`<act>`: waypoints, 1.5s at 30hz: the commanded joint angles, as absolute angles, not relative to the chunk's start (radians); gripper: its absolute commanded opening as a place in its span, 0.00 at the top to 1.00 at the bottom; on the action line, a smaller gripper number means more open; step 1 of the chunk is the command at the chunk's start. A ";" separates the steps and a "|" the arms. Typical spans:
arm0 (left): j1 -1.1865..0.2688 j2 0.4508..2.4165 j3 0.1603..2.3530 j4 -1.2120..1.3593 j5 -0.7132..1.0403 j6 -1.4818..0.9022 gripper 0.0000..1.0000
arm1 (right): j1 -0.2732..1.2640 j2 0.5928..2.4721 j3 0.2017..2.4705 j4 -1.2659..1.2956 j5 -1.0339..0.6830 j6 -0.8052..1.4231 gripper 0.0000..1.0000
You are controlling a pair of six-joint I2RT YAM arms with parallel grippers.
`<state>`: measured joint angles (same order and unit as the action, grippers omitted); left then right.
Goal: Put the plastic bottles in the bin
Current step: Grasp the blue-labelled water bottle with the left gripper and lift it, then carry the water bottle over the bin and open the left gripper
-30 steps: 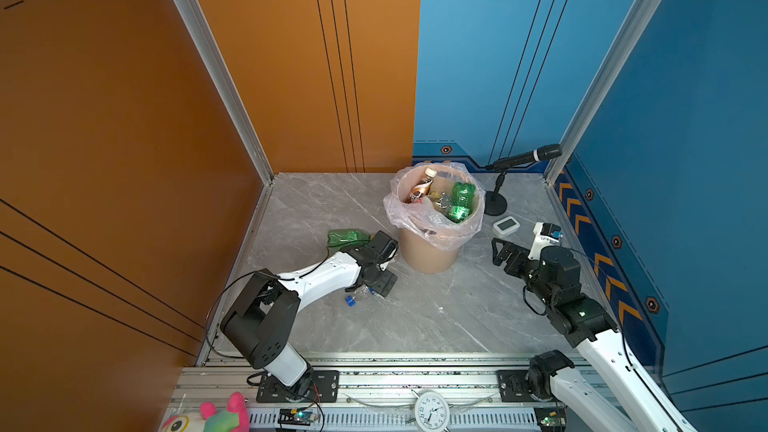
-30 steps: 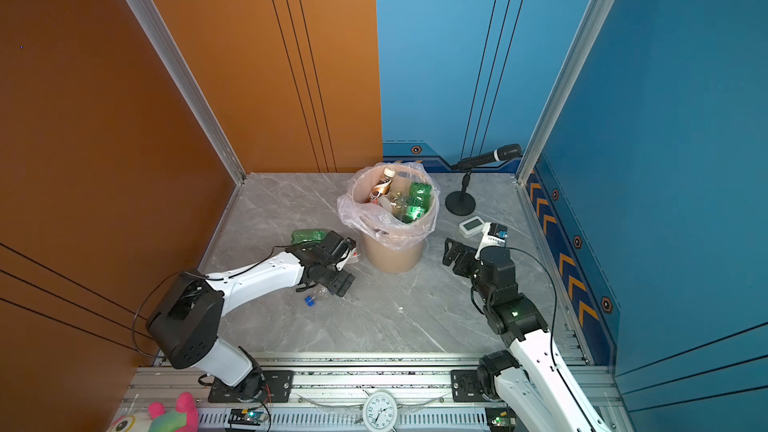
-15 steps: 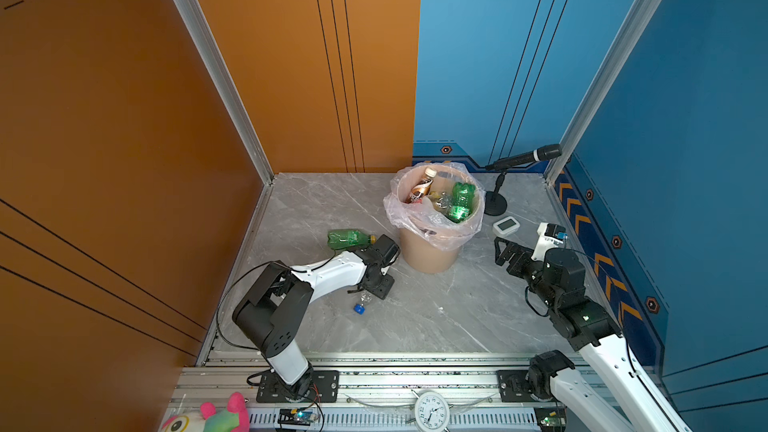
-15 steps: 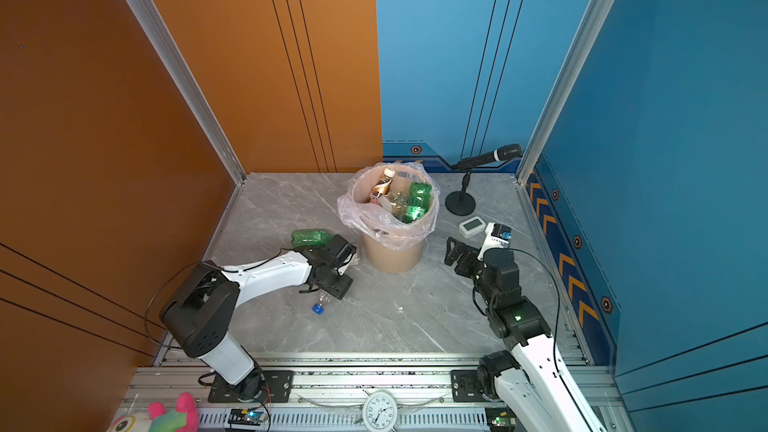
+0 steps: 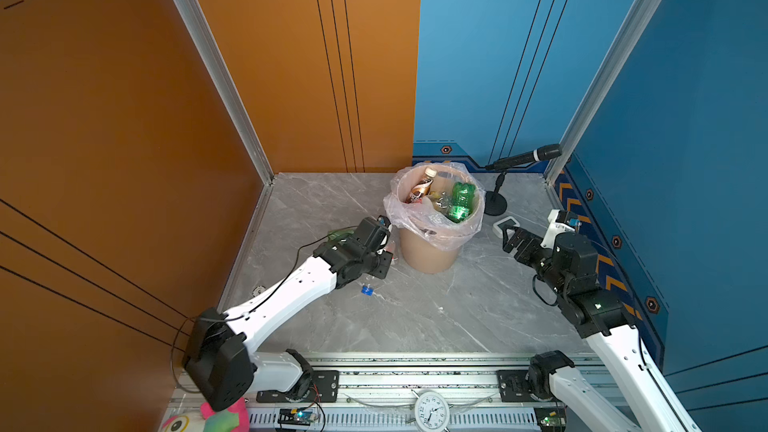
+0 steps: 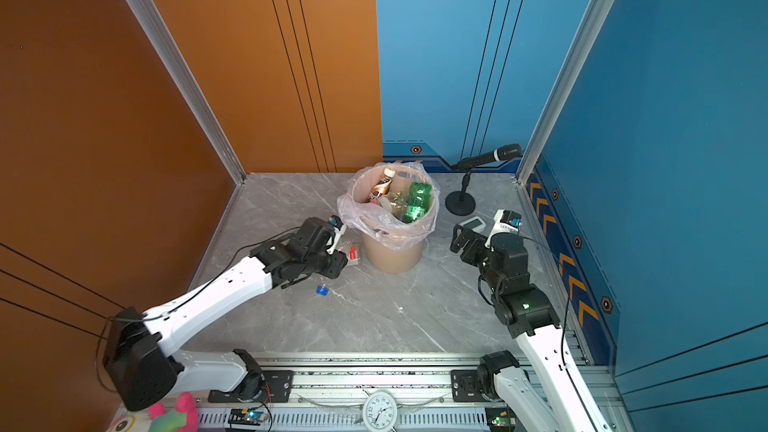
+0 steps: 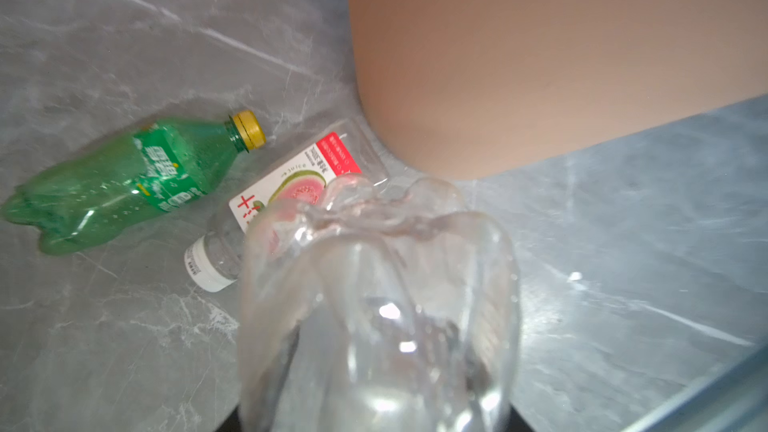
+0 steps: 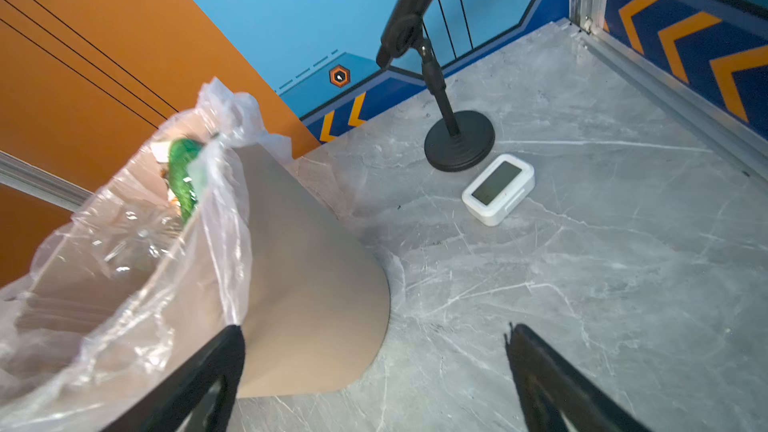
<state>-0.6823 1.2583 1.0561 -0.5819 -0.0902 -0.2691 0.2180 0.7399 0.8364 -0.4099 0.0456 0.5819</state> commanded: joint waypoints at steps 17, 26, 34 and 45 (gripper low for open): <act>-0.613 1.323 1.733 -0.634 -0.049 -0.067 0.60 | 0.122 0.801 0.891 -0.384 -0.065 0.552 0.00; -0.583 1.717 2.145 -0.611 0.044 0.000 0.60 | 0.116 0.784 0.905 -0.389 -0.071 0.585 0.00; -0.580 1.881 2.273 -0.612 0.103 -0.013 0.61 | 0.113 0.781 0.902 -0.387 -0.064 0.593 0.00; -0.587 1.902 2.245 -0.643 0.123 -0.045 0.02 | 0.105 0.796 0.927 -0.403 -0.070 0.588 0.00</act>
<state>-0.5880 1.9160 2.2333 -0.6254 0.1028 -0.0345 0.1120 0.7921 0.8909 -0.4091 -0.0540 0.5835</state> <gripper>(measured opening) 0.971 0.995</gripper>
